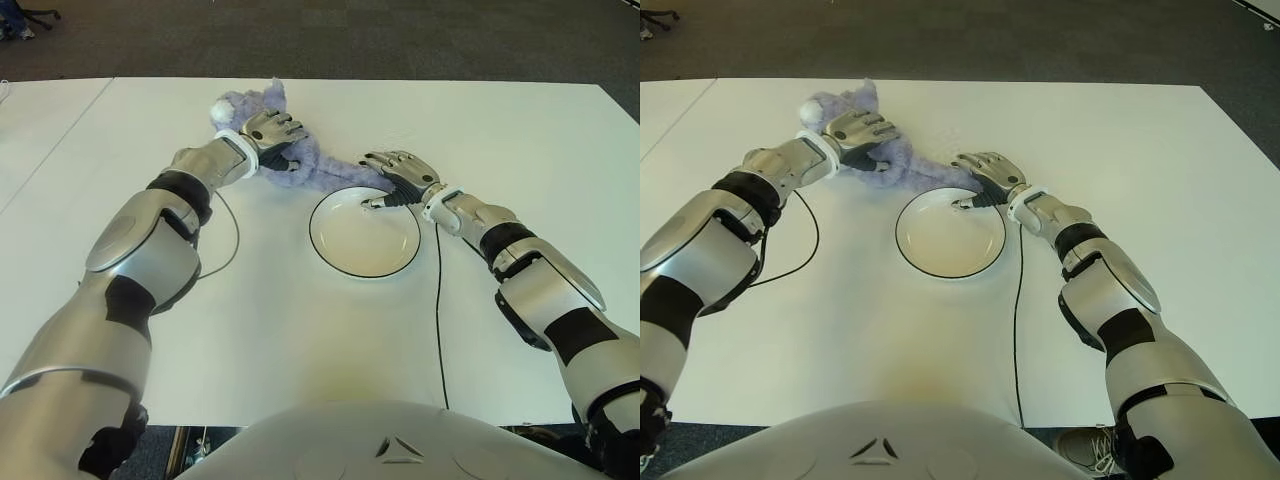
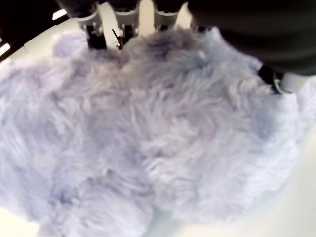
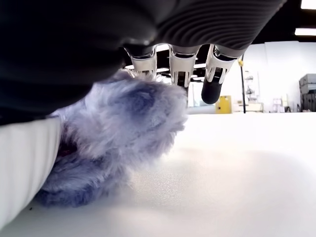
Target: Put the doll into the plate.
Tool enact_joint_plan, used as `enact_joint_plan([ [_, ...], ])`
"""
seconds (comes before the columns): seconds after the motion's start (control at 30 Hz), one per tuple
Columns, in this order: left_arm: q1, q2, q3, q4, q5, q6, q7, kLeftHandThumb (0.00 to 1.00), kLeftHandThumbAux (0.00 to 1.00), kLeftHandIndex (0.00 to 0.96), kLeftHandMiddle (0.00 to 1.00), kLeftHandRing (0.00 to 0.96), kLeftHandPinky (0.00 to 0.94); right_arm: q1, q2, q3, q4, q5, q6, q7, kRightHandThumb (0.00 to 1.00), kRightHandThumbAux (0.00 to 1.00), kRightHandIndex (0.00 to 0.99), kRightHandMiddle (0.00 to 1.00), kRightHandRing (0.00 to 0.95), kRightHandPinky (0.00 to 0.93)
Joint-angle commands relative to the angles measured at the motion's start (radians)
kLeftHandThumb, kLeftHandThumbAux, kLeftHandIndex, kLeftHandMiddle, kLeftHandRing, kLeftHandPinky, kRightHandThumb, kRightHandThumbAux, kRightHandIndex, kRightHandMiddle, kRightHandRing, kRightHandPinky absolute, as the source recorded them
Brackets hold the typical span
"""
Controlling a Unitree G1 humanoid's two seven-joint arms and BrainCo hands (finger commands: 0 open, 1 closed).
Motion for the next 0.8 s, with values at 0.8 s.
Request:
enact_joint_plan([
  [0.8,0.054,-0.023,-0.022,0.024,0.019,-0.002,-0.004,0.349,0.181,0.0,0.0,0.0,0.0,0.02,-0.004,0.058,0.025,-0.055,0.023,0.029,0.276,0.416,0.0,0.0,0.0,0.0],
])
